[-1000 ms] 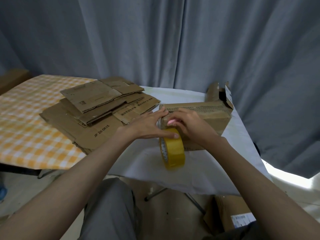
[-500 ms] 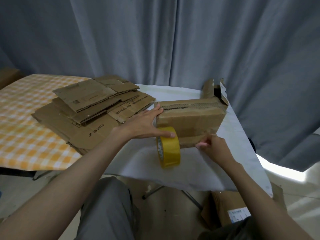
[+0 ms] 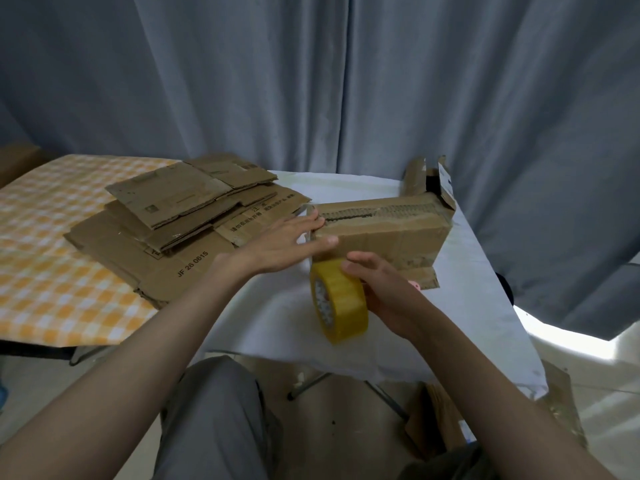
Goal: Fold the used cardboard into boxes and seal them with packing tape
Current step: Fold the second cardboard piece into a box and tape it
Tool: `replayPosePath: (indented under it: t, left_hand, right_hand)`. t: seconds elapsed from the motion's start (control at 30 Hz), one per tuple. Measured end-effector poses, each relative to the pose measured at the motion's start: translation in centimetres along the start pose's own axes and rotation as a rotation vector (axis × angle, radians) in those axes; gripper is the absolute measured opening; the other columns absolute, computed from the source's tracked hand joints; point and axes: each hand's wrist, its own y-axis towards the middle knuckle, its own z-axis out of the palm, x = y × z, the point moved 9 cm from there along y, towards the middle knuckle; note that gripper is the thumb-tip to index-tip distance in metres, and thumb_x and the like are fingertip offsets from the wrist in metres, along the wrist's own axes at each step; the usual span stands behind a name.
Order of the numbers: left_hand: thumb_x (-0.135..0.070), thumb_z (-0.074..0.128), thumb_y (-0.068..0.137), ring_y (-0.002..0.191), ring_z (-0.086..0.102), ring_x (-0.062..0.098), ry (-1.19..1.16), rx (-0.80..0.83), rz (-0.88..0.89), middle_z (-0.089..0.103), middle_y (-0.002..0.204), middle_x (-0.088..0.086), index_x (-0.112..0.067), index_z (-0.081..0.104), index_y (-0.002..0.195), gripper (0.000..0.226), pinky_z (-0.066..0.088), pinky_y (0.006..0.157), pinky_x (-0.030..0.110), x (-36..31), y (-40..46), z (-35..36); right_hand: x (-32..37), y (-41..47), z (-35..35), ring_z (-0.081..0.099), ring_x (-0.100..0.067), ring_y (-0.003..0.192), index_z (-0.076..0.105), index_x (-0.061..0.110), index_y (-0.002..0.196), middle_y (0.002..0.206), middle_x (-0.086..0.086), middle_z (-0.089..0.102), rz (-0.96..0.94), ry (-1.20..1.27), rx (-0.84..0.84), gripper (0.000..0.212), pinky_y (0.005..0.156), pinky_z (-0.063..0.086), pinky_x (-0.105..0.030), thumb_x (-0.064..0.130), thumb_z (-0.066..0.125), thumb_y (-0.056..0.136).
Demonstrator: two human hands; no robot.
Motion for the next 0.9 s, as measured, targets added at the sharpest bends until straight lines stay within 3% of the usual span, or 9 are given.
replayPosePath:
  t: [0.1, 0.2, 0.3, 0.37, 0.47, 0.57, 0.67, 0.77, 0.9]
  left_hand:
    - [-0.055, 0.055, 0.094, 0.136, 0.042, 0.018, -0.018, -0.167, 0.12, 0.051, 0.145, -0.006, -0.026, 0.062, 0.131, 0.048, 0.032, 0.112, 0.041, -0.6, 0.7, -1.9]
    - [-0.044, 0.072, 0.087, 0.11, 0.05, 0.019, -0.045, -0.226, 0.164, 0.056, 0.115, -0.002, -0.027, 0.062, 0.1, 0.023, 0.04, 0.092, 0.036, -0.9, 1.3, -1.9]
    - [-0.041, 0.082, 0.077, 0.099, 0.048, 0.016, -0.047, -0.294, 0.202, 0.051, 0.103, -0.002, -0.027, 0.054, 0.09, 0.034, 0.036, 0.077, 0.029, -1.1, 1.6, -1.8]
    - [-0.04, 0.084, 0.075, 0.097, 0.047, 0.016, -0.054, -0.336, 0.22, 0.051, 0.103, -0.002, -0.024, 0.054, 0.091, 0.037, 0.038, 0.077, 0.029, -1.2, 1.5, -1.6]
    - [-0.038, 0.085, 0.073, 0.103, 0.05, 0.018, -0.028, -0.331, 0.207, 0.052, 0.108, -0.005, -0.015, 0.062, 0.102, 0.044, 0.042, 0.084, 0.034, -1.3, 1.4, -1.8]
    - [-0.042, 0.077, 0.083, 0.125, 0.048, 0.018, -0.015, -0.342, 0.192, 0.053, 0.131, -0.005, -0.017, 0.063, 0.127, 0.052, 0.041, 0.104, 0.038, -2.1, 0.7, -2.6]
    - [-0.045, 0.068, 0.09, 0.128, 0.045, 0.012, -0.02, -0.429, 0.265, 0.051, 0.137, -0.005, -0.023, 0.063, 0.133, 0.048, 0.037, 0.109, 0.031, -4.5, -1.4, -3.2]
    - [-0.07, 0.056, 0.08, 0.107, 0.047, 0.006, 0.061, -0.301, 0.293, 0.057, 0.114, -0.012, -0.029, 0.069, 0.124, 0.062, 0.037, 0.092, 0.022, -7.0, -2.6, -1.1]
    - [-0.08, 0.051, 0.068, 0.103, 0.048, 0.006, 0.081, -0.159, 0.275, 0.053, 0.11, -0.014, -0.027, 0.064, 0.131, 0.084, 0.044, 0.092, 0.028, -8.0, -2.9, 1.1]
  right_hand:
    - [-0.5, -0.5, -0.7, 0.064, -0.023, 0.11, 0.051, 0.028, 0.133, 0.125, -0.003, 0.061, -0.037, -0.013, 0.014, 0.043, 0.089, 0.056, -0.036, 0.031, 0.068, 0.093]
    - [-0.6, -1.0, -1.3, 0.065, -0.023, 0.11, 0.053, 0.032, 0.129, 0.124, -0.003, 0.062, -0.087, -0.004, 0.033, 0.04, 0.087, 0.056, -0.035, 0.031, 0.068, 0.092]
    - [-0.6, -1.3, -1.8, 0.069, -0.021, 0.103, 0.055, 0.034, 0.127, 0.115, 0.001, 0.067, -0.15, 0.007, 0.047, 0.041, 0.081, 0.057, -0.03, 0.032, 0.071, 0.089]
    - [-0.5, -1.4, -2.0, 0.07, -0.016, 0.098, 0.056, 0.036, 0.126, 0.106, 0.008, 0.071, -0.18, -0.004, 0.062, 0.044, 0.08, 0.057, -0.028, 0.036, 0.071, 0.084]
    - [-0.3, -1.6, -1.9, 0.07, -0.014, 0.096, 0.054, 0.034, 0.127, 0.102, 0.009, 0.073, -0.234, 0.001, 0.085, 0.041, 0.08, 0.057, -0.028, 0.035, 0.069, 0.088]
    - [-0.2, -1.7, -1.8, 0.069, -0.021, 0.099, 0.051, 0.03, 0.129, 0.108, -0.003, 0.072, -0.295, 0.019, 0.094, 0.038, 0.082, 0.057, -0.031, 0.028, 0.066, 0.094]
    - [-0.3, -2.0, -1.9, 0.067, -0.031, 0.106, 0.045, 0.025, 0.133, 0.114, -0.014, 0.07, -0.348, 0.027, 0.085, 0.042, 0.089, 0.057, -0.041, 0.023, 0.063, 0.096]
    - [-0.2, -2.4, -2.3, 0.066, -0.035, 0.107, 0.04, 0.022, 0.136, 0.112, -0.017, 0.069, -0.391, 0.029, 0.045, 0.051, 0.093, 0.055, -0.051, 0.026, 0.066, 0.092]
    - [-0.3, -3.0, -3.0, 0.068, -0.03, 0.108, 0.039, 0.026, 0.135, 0.115, -0.013, 0.07, -0.416, -0.027, -0.011, 0.061, 0.095, 0.054, -0.054, 0.028, 0.074, 0.085]
